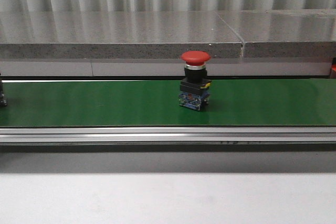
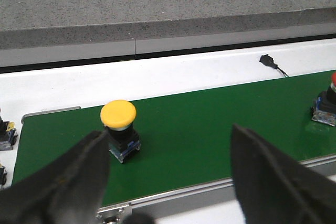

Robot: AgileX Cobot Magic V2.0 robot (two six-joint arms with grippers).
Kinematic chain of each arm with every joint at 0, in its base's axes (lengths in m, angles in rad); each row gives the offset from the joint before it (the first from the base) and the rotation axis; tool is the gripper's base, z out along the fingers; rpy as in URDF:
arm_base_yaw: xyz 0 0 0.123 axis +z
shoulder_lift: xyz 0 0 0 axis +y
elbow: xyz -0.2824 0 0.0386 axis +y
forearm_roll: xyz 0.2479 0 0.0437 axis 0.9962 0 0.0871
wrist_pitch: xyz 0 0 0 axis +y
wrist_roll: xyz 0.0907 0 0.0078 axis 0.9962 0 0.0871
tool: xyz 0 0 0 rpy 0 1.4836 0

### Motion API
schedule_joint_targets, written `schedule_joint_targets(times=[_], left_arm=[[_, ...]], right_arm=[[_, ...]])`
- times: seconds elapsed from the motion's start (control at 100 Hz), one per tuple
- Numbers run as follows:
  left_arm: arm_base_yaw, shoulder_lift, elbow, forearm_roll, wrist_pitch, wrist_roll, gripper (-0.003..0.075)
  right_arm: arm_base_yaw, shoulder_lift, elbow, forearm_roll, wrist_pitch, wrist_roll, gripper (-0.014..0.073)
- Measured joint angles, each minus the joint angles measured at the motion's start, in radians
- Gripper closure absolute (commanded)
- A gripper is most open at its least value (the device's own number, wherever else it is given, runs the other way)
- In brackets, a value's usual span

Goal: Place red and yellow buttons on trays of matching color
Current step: 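Lower the right gripper onto the red button arriving on the belt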

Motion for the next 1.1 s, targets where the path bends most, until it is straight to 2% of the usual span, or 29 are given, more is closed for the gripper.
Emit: schedule_joint_targets(times=[0.05,0.06,0.14,0.57,0.66,0.71,0.78,0.9,0.97,1.01,1.1], left_arm=[[0.0,-0.027,0.026,0.0,-0.004,0.0,0.0566],[0.0,-0.03,0.028,0.0,-0.004,0.0,0.0566],[-0.002,-0.056,0.048,-0.001,-0.009,0.0,0.0743],[-0.002,-0.064,0.055,-0.002,-0.015,0.0,0.074],[-0.002,-0.064,0.055,-0.002,-0.015,0.002,0.074],[-0.002,-0.064,0.055,-0.002,-0.015,0.002,0.074],[-0.002,-0.064,0.055,-0.002,-0.015,0.002,0.074],[-0.002,-0.064,0.055,-0.002,-0.015,0.002,0.074],[-0.002,-0.064,0.055,-0.002,-0.015,0.002,0.074],[-0.002,-0.064,0.055,-0.002,-0.015,0.002,0.074],[-0.002,-0.064,0.055,-0.002,-0.015,0.002,0.074]], right_arm=[[0.0,0.0,0.0,0.0,0.0,0.0,0.0661],[0.0,0.0,0.0,0.0,0.0,0.0,0.0661],[0.0,0.0,0.0,0.0,0.0,0.0,0.0661],[0.0,0.0,0.0,0.0,-0.03,0.0,0.0661],[0.0,0.0,0.0,0.0,-0.03,0.0,0.0635],[0.0,0.0,0.0,0.0,-0.03,0.0,0.0583],[0.0,0.0,0.0,0.0,-0.023,0.0,0.0452],[0.0,0.0,0.0,0.0,-0.001,0.0,0.0117],[0.0,0.0,0.0,0.004,0.023,0.0,-0.003],[0.0,0.0,0.0,0.014,0.037,0.0,-0.0074],[0.0,0.0,0.0,0.046,0.066,0.0,-0.0048]])
